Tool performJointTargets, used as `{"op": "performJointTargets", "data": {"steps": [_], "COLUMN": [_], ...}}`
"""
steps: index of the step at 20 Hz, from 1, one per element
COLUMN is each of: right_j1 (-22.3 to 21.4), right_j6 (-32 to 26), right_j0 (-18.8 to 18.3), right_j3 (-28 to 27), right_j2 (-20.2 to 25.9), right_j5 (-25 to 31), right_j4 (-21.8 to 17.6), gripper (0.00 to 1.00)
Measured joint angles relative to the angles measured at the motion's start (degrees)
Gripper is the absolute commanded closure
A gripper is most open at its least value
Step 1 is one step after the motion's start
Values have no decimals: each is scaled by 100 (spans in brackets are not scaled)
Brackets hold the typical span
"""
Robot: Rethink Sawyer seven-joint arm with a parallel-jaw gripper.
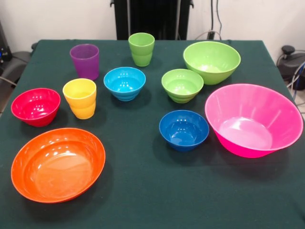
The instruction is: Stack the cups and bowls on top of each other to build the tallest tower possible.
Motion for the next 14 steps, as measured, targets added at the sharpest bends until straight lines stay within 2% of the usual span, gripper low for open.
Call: {"op": "performJointTargets", "data": {"steps": [8, 14], "right_j1": [130, 331], "right_j6": [0, 0], "right_j0": [-502, -673], "right_j3": [23, 149], "right_j2": [5, 8], "right_j5": [-82, -541], "right_j4": [-1, -14], "gripper": [0, 0]}}
